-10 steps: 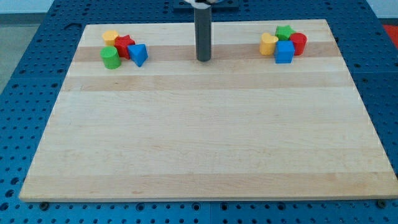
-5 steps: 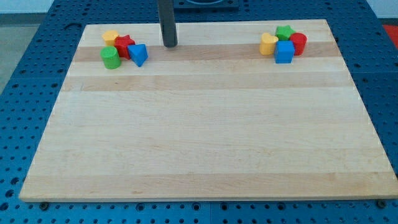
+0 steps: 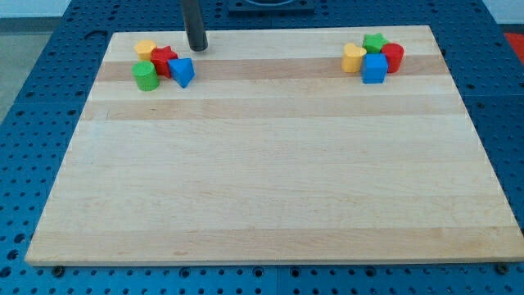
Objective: Move the red star along with the green star towards center left
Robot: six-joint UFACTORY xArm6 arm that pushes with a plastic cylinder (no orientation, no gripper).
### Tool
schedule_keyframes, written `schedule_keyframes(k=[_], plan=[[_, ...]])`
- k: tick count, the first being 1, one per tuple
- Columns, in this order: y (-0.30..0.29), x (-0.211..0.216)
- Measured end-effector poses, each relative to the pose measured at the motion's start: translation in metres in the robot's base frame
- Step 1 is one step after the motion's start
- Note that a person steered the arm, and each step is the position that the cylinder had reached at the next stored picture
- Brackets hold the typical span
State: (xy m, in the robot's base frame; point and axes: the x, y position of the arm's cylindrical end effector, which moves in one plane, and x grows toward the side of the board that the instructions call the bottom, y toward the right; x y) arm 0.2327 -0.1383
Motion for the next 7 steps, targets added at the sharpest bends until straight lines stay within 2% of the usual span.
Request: schedule_keyframes(k=[1,2,3,7], plan=[[-0.028,0.004],[-0.028,0.004],[-0.039,0.036],[-0.056,0.047]])
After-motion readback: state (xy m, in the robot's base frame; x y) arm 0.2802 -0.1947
